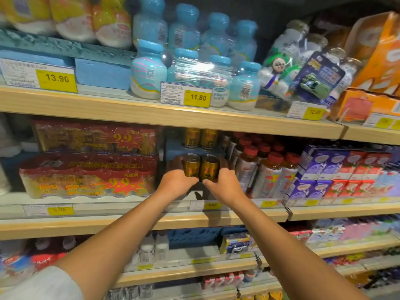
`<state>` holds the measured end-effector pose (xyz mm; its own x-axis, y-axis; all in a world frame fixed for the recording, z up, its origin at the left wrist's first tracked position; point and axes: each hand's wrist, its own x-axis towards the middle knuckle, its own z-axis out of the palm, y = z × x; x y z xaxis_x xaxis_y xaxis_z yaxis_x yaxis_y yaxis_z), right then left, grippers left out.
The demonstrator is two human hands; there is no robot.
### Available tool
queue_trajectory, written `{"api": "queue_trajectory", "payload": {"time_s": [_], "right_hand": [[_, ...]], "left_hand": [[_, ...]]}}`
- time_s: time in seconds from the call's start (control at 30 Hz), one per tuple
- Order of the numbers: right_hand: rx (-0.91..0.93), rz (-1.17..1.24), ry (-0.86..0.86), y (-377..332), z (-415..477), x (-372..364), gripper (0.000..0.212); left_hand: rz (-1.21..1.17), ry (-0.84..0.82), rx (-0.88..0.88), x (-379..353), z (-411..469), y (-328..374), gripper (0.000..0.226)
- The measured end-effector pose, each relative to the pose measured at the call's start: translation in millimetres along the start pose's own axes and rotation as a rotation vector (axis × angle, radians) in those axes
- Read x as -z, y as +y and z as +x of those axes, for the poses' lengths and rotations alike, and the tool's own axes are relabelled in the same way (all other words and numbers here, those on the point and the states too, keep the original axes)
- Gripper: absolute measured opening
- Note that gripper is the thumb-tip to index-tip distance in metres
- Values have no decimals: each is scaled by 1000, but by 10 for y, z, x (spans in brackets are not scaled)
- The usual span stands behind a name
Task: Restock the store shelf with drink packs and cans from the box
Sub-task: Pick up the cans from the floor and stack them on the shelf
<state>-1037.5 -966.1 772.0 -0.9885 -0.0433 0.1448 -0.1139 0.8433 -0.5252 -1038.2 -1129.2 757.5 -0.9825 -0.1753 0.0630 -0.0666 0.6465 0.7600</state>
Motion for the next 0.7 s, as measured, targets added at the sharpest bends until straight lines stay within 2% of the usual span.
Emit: {"api": "queue_trajectory", "payload": {"time_s": [0.03, 0.13, 0.23, 0.33, 0.5, 0.63, 0.7], "right_hand": [[16, 9, 13, -5, -75, 33, 38], [136, 96, 80, 37, -347, 136, 56], [199, 162, 109, 161, -623, 257, 82], [213, 221, 150, 388, -934, 348, 87], [139, 221, 247, 1079, -1474, 513, 82], [-7, 234, 299, 1712, -1904, 621, 72], [-135, 175, 273, 2080, -2101, 604, 86]], "left_hand": [[19, 13, -15, 24, -83, 30, 34], [44, 97, -85, 44, -357, 143, 32], [62, 168, -171, -22, -628, 262, 56], [-6, 161, -294, -175, -884, 366, 64], [-73, 25, -395, -698, -1292, 577, 40], [-79, -151, -410, -1300, -1483, 647, 52], [-25, -223, -428, -1624, -1568, 645, 54]]}}
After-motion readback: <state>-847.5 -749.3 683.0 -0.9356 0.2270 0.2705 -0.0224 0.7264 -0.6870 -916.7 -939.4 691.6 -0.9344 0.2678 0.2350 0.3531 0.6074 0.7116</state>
